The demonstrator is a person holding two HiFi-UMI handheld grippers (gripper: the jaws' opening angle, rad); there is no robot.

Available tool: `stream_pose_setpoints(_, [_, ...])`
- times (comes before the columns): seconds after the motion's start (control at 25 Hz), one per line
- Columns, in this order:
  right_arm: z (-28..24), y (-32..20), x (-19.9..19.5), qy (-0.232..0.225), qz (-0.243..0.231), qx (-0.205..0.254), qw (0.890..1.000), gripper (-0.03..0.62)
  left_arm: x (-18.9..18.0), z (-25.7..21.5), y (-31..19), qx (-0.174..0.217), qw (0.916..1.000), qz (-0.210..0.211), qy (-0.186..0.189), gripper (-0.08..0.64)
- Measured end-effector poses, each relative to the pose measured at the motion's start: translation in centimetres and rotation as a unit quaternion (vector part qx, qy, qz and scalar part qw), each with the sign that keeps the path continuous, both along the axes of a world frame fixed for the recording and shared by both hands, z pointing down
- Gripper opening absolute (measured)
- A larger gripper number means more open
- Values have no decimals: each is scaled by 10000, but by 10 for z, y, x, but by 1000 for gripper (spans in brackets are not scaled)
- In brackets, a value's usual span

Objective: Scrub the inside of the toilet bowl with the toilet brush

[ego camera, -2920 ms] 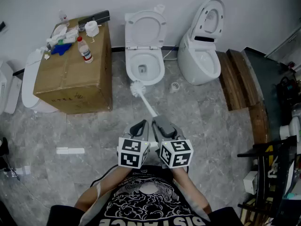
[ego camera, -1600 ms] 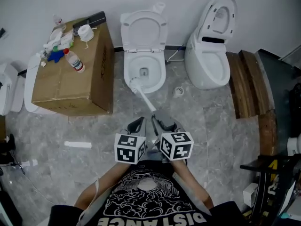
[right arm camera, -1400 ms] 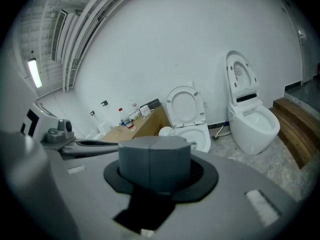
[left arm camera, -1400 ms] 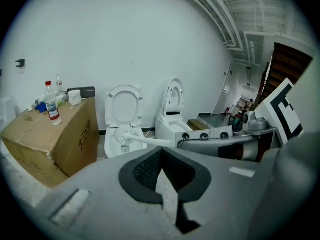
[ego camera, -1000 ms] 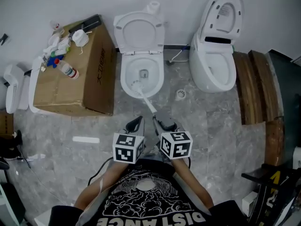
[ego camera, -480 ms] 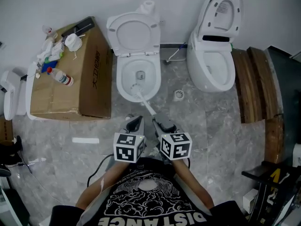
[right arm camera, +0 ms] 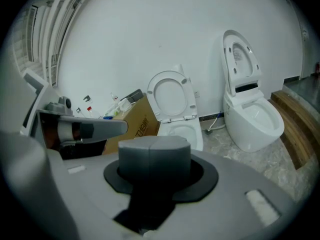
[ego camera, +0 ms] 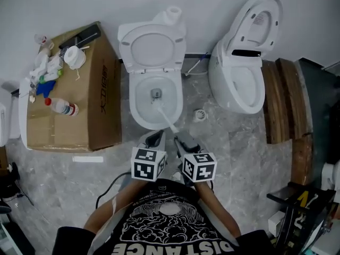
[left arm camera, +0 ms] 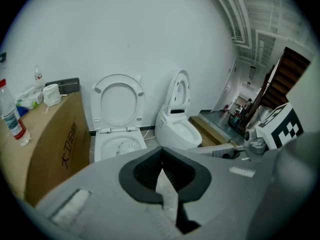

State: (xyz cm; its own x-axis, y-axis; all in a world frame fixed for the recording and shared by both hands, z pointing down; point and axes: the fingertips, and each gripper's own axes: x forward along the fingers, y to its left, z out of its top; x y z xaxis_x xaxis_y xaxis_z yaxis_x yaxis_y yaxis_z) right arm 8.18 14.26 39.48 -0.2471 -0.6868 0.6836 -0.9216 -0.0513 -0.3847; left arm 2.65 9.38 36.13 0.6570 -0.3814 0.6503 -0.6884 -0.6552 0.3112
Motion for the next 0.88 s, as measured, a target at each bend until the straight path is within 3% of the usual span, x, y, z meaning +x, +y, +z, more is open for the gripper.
stream_pose_setpoints(0.4, [30, -64, -16, 181, 164, -588, 9980, 150, -13, 38, -71, -550, 9973, 467, 118, -6])
stream_pose_setpoints(0.6, [53, -80, -22, 154, 290, -1036, 9941, 151, -27, 57, -98, -770, 9960, 433, 143, -6])
stream_pose_setpoints(0.88, [92, -89, -34, -42, 96, -1417, 9899, 150, -39, 93, -110, -1041, 9943, 216, 39, -6])
